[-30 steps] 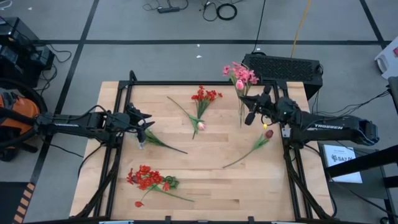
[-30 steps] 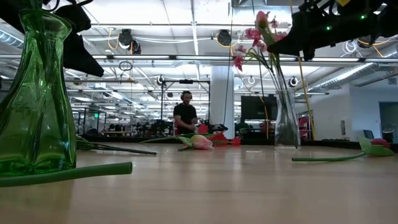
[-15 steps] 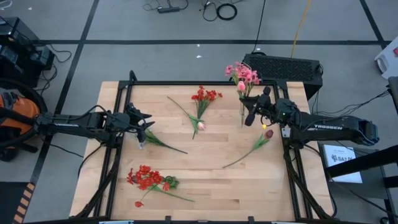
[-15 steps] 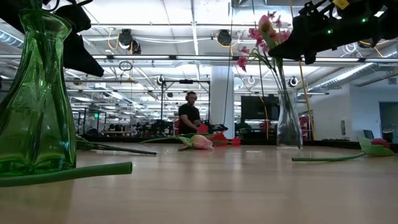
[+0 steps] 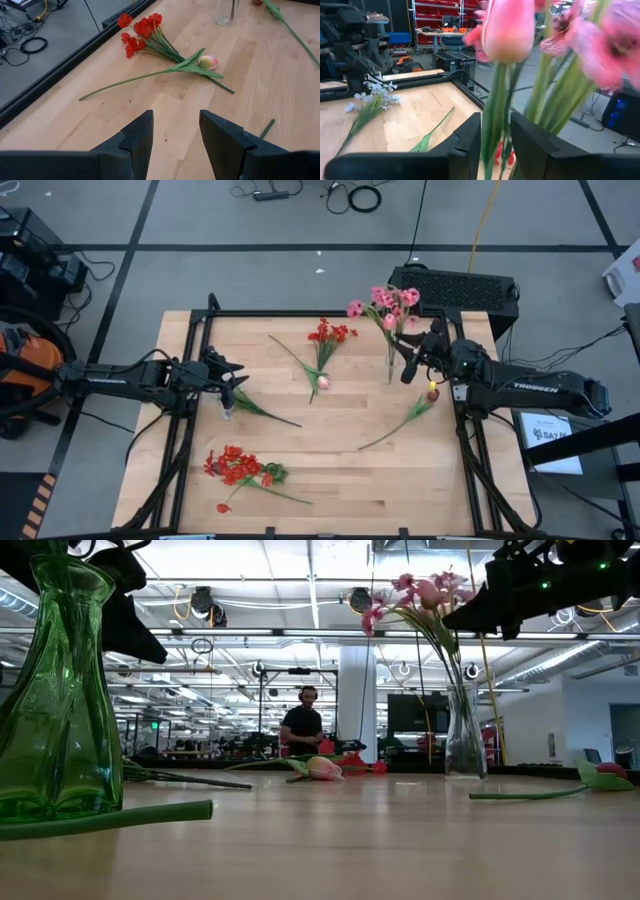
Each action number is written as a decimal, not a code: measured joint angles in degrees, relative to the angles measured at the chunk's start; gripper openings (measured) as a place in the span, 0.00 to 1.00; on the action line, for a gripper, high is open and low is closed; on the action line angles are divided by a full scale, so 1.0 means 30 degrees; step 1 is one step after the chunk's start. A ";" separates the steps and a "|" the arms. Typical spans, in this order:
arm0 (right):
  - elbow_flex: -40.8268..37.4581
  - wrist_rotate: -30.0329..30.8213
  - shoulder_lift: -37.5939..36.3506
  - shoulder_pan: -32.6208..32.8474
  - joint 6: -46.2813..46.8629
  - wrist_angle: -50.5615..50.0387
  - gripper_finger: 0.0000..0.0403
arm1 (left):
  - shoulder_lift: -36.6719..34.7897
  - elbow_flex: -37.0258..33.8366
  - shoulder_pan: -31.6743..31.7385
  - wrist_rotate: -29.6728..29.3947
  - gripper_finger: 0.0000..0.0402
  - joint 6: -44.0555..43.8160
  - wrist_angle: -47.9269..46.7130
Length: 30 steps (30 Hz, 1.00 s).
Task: Sort flowers into vase by color
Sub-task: Put the bottom pink flower into the transparent vase, then put the bottom dark red flower into the green vase
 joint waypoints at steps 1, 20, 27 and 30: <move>0.0001 0.0000 -0.0252 -0.0007 0.0119 -0.0189 0.24 | 0.0000 0.0000 -0.0002 0.0000 0.42 0.0000 0.0000; 0.6372 -0.0003 -0.2335 0.0328 0.1487 -1.1093 0.24 | 0.0000 0.0000 0.0004 -0.0029 0.42 0.0015 -0.0009; 0.7616 -0.0015 -0.2287 0.0328 0.5401 -1.4105 0.15 | 0.0000 0.0000 -0.0003 -0.0058 0.42 -0.2186 -0.0007; 0.7643 -0.0095 -0.2280 0.0331 0.7808 -1.5277 0.08 | 0.0000 0.0000 0.0001 -0.0055 0.42 -0.2899 -0.0017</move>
